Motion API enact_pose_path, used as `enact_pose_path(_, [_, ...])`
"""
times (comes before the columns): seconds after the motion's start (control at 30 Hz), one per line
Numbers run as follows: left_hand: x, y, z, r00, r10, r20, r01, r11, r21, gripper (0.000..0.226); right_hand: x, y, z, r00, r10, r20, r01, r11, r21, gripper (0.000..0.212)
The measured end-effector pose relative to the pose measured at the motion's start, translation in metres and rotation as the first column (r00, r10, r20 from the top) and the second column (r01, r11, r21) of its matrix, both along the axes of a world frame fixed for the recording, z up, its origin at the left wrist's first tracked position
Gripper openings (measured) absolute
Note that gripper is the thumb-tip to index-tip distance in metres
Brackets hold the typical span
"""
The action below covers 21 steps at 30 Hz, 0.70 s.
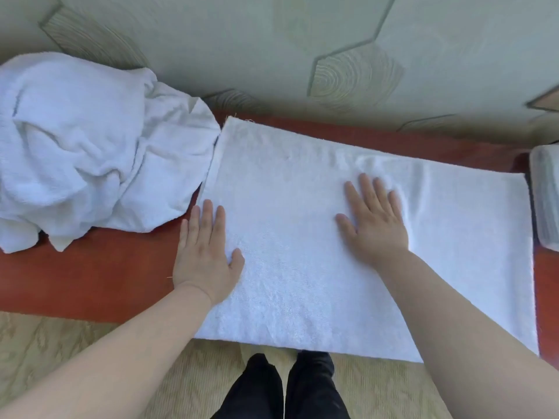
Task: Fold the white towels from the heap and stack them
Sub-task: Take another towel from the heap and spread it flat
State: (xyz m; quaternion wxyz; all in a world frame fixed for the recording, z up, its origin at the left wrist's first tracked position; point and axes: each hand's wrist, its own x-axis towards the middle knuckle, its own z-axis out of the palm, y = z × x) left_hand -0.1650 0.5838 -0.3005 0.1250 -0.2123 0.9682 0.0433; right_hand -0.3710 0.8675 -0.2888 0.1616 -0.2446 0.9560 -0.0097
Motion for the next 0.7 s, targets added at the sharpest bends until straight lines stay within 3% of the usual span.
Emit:
enact_pose_path(0.13, [-0.001, 0.001, 0.0, 1.0, -0.004, 0.009, 0.004, 0.999, -0.033, 0.087, -0.016, 0.015, 0.013, 0.996, -0.092, 0.02, 0.092, 0.996, -0.007, 0.076])
enact_pose_path(0.3, [-0.001, 0.001, 0.002, 1.0, -0.013, 0.019, 0.014, 0.998, -0.054, 0.083, 0.049, 0.055, 0.036, 0.98, -0.197, -0.007, 0.196, 0.979, -0.062, 0.068])
enact_pose_path(0.43, [-0.003, 0.005, 0.01, 0.998, -0.055, 0.029, 0.056, 0.997, -0.043, 0.074, 0.076, 0.138, 0.018, 0.9, -0.429, 0.07, 0.424, 0.902, 0.082, 0.073])
enact_pose_path(0.6, [-0.055, 0.096, 0.009, 0.93, -0.366, 0.017, 0.364, 0.929, 0.069, 0.071, 0.038, 0.186, 0.01, 0.935, -0.354, 0.024, 0.351, 0.933, 0.084, 0.077])
enact_pose_path(0.7, [-0.096, 0.125, 0.008, 0.954, -0.289, 0.08, 0.29, 0.957, 0.006, 0.075, 0.018, 0.189, 0.007, 0.929, -0.37, 0.0, 0.369, 0.928, 0.055, 0.078])
